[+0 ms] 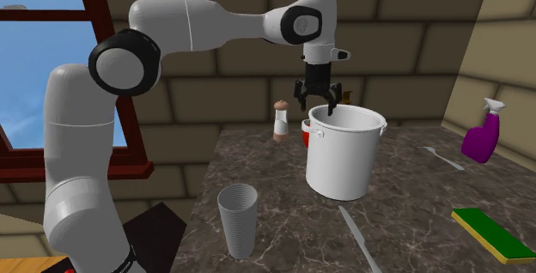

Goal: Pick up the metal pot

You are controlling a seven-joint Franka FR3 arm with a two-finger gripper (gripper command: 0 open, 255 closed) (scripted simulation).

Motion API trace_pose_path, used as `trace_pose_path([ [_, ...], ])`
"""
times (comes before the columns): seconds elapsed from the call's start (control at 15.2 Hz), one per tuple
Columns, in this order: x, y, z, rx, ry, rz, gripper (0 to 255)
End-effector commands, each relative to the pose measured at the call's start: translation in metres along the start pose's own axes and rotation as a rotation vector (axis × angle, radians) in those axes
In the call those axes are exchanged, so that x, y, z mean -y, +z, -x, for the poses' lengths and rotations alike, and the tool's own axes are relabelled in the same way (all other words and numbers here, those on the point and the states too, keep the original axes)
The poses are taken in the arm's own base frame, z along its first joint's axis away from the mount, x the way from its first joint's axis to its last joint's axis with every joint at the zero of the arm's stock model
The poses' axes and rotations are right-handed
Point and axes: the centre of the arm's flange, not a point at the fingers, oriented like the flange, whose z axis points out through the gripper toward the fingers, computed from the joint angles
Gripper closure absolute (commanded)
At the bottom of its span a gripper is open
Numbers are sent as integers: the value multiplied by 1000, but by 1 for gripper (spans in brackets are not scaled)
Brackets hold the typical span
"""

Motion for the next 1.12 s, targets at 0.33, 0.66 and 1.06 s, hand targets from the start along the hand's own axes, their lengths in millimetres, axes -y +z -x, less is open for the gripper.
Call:
trace_pose_path([
  [0.33,0,14,0,0,0,0,255],
  [0.66,0,14,0,0,0,0,255],
  [1.06,0,-2,-1,0,0,0,255],
])
